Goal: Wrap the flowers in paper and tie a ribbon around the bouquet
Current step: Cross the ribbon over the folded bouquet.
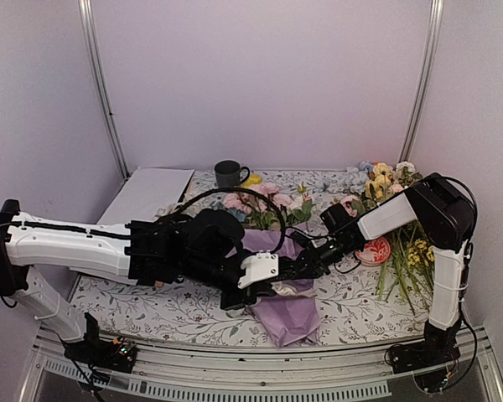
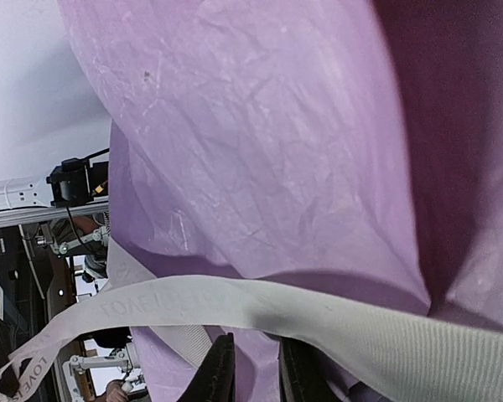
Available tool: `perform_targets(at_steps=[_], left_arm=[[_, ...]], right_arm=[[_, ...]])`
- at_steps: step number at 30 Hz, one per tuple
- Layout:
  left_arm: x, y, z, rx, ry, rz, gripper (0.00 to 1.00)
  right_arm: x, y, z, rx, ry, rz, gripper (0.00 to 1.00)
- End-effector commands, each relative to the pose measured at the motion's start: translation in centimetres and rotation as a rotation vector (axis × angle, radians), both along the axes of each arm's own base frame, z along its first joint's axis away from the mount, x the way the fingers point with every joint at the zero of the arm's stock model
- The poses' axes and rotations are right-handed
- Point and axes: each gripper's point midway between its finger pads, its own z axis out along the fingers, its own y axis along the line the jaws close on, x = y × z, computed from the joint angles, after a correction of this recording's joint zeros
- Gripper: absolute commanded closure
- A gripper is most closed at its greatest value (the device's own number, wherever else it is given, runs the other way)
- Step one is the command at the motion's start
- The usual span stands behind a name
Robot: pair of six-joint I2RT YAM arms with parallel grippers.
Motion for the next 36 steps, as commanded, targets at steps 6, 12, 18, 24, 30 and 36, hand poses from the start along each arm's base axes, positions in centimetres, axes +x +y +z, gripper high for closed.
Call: perform_targets(at_steps=[6, 12, 18, 24, 30, 36], left_arm=[[-0.4, -0.3, 8.5, -0.264, -0.047, -0.055, 1.00], [1.7, 0.2, 8.0, -0.283, -0.023, -0.032, 1.00], [11.0, 1.3, 5.0, -0.270, -0.024, 0.264, 1.00], [18.0, 2.6, -0.3, -0.146, -0.027, 0.493, 1.00], [20.0, 3.4, -5.2, -0.042, -0.010, 0.573, 1.00], [20.5, 3.3, -8.3, -0.016, 0.043, 0.581, 1.00]], right_arm=[[-1.7, -1.4, -3.8, -0.116, 0.076, -0.006, 0.80], [-1.6, -1.4, -3.9, -0.116, 0.077, -0.007, 0.80], [-1.7, -1.4, -3.9, -0.119, 0.078, -0.005, 0.80], [-1.7, -1.4, -3.7, -0.118, 0.076, -0.006, 0.80], [-0.6, -0.9, -1.0, -0.089, 0.019, -0.022, 0.80], [1.6, -0.2, 1.5, -0.091, -0.064, -0.045, 0.80]])
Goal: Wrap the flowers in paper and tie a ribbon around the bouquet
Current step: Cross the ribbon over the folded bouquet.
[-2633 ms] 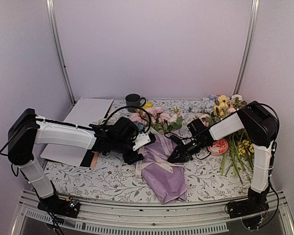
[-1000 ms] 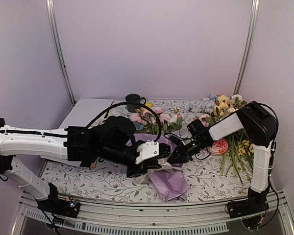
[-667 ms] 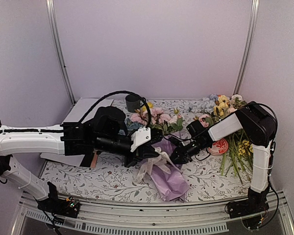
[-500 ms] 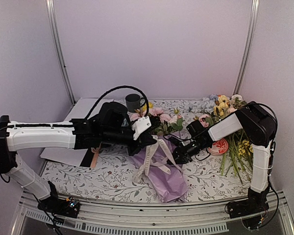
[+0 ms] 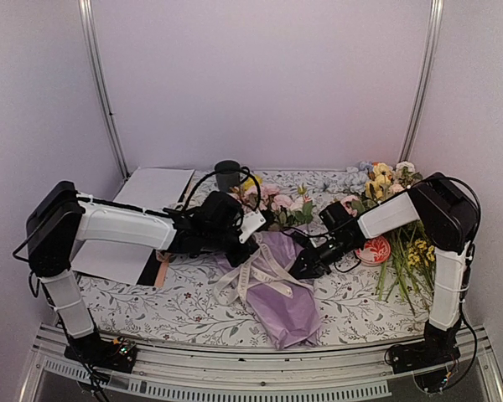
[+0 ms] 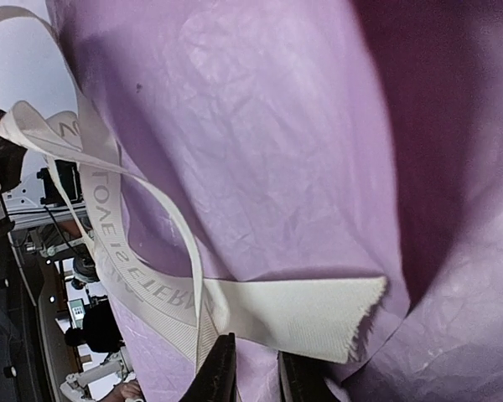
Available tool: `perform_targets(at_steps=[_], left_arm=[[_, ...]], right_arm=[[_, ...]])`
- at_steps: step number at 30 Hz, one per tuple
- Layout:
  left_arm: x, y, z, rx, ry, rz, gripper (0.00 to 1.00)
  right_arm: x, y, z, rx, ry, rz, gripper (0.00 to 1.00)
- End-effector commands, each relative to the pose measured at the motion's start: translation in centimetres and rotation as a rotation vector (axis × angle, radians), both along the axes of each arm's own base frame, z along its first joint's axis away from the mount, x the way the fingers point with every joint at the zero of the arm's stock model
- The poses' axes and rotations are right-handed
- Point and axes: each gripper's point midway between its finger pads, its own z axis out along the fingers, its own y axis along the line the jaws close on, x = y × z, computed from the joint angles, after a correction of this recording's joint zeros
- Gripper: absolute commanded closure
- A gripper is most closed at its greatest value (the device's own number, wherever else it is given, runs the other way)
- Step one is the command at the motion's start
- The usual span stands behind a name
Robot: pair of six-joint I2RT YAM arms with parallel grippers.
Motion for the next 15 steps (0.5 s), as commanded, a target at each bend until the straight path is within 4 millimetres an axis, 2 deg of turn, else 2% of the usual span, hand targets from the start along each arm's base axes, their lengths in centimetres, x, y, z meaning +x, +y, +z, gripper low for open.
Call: perform_targets(at_steps=[1, 8, 12, 15], left_arm=[[1.8, -0.2, -0.9, -0.026, 0.011, 0.048, 1.00], [2.0, 0.5, -4.2, 0.002, 0.094, 0.071, 1.00], [1.5, 0.5, -5.0, -0.009, 0.128, 0.066, 1.00], [1.3, 0.5, -5.2, -0.020, 0.138, 0.067, 1.00]], right_arm=[[1.9, -0.1, 1.0, -0.069, -0.077, -0.041, 0.80], [3.6, 0.2, 2.6, -0.079, -0.142, -0.075, 0.80], [4.6, 0.5, 5.0, -0.046, -0.228, -0.091, 0.80], [4.7, 1.3, 7.6, 0.042, -0.306, -0.080, 0.80]])
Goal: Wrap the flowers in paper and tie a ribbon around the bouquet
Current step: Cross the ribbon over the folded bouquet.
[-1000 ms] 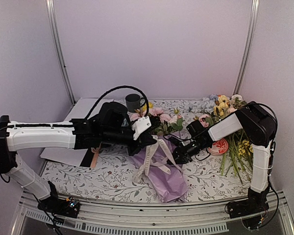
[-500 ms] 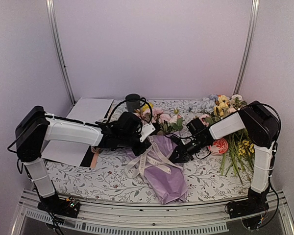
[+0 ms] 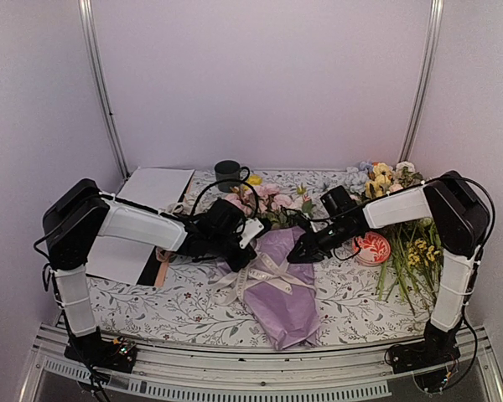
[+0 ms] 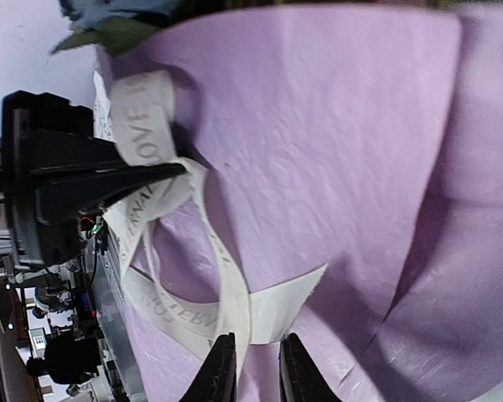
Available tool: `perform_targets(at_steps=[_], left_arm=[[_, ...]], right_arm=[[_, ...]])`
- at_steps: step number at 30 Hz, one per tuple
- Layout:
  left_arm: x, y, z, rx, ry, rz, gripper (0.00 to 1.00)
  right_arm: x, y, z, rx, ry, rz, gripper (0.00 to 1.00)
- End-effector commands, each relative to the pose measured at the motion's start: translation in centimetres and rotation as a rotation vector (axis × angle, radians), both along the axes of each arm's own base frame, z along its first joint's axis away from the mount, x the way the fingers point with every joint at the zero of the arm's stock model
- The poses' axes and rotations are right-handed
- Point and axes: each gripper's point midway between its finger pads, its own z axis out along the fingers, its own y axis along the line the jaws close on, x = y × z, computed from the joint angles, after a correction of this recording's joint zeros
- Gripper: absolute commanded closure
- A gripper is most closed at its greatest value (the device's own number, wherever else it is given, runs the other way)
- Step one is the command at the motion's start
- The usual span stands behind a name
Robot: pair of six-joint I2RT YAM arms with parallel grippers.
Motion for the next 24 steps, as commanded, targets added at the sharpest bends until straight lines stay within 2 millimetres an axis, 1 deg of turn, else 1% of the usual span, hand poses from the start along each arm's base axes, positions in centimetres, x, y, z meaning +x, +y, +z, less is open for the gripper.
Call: perform_targets(at_steps=[1, 2, 4, 7, 10, 13, 15, 19, 21, 23, 24], left_arm=[[0.1, 0.0, -0.3, -0.040, 0.024, 0.013, 1.00], [0.1, 0.0, -0.3, -0.041, 0.025, 0.013, 1.00], [0.1, 0.0, -0.3, -0.046, 0.027, 0.015, 1.00], [0.1, 0.0, -0.3, -0.051, 0.031, 0.017, 1.00], [0.0, 0.1, -0.2, -0.061, 0.037, 0.018, 1.00], [0.0, 0.0, -0.3, -0.069, 0.045, 0.018, 1.00], [0.0, 0.0, -0.3, -0.075, 0.047, 0.019, 1.00], [-0.1, 0.1, -0.4, -0.081, 0.052, 0.021, 1.00], [-0.1, 0.2, -0.5, -0.083, 0.053, 0.021, 1.00], [0.0, 0.3, -0.4, -0.088, 0.052, 0.031, 1.00], [0.1, 0.4, -0.4, -0.094, 0.056, 0.037, 1.00]], right_arm=[[1.0, 1.7, 5.6, 0.138, -0.176, 0.028, 0.80], [0.5, 2.4, 6.4, 0.177, -0.198, 0.056, 0.80], [-0.7, 4.0, 7.3, 0.222, -0.226, 0.111, 0.80], [-2.3, 6.3, 7.6, 0.260, -0.260, 0.192, 0.79], [-3.1, 7.7, 6.9, 0.301, -0.236, 0.226, 0.79], [-3.7, 8.8, 5.3, 0.278, -0.206, 0.238, 0.79], [-4.1, 9.2, 4.3, 0.262, -0.192, 0.246, 0.78], [-4.0, 8.9, 2.3, 0.215, -0.181, 0.225, 0.69], [-4.1, 8.8, 1.6, 0.203, -0.179, 0.221, 0.67], [-4.4, 8.7, 1.1, 0.203, -0.172, 0.232, 0.67], [-4.7, 8.7, 0.9, 0.207, -0.172, 0.242, 0.70]])
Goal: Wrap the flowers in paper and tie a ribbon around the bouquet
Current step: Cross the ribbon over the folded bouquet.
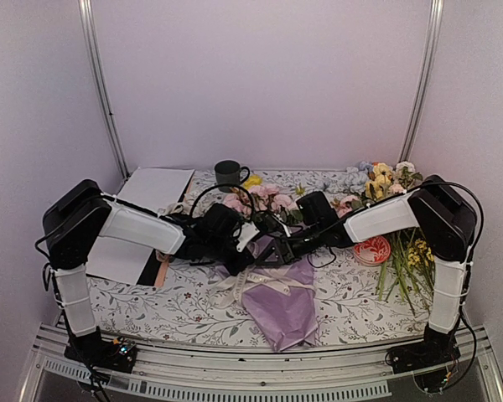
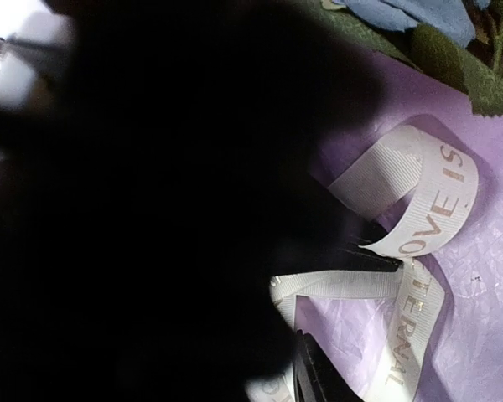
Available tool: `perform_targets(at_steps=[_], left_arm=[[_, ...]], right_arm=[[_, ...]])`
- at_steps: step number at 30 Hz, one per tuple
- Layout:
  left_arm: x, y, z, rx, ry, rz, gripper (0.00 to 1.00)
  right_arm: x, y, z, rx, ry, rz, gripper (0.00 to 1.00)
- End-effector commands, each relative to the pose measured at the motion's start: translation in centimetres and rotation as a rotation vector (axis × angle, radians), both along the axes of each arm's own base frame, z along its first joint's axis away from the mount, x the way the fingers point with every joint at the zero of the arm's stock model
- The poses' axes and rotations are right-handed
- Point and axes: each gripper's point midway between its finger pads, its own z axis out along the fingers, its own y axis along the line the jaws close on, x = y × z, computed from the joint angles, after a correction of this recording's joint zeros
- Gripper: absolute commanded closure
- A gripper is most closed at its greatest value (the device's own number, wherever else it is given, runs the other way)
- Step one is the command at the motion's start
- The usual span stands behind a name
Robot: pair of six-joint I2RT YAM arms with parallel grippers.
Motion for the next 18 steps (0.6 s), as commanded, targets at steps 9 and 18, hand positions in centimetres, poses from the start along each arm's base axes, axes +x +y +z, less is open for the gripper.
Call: perform_targets(at_steps=[9, 18], left_arm=[[0.8, 0.2, 0.4, -0.094, 0.029, 0.036, 1.00], [0.8, 1.0, -0.4, -0.103, 0.067, 0.061, 1.00]], right_arm=[[-3.3, -0.3, -3.2, -0.023, -0.019, 0.074, 0.76], [-3.6, -1.1, -4.8, -0.075, -0.028, 0.062, 0.75]])
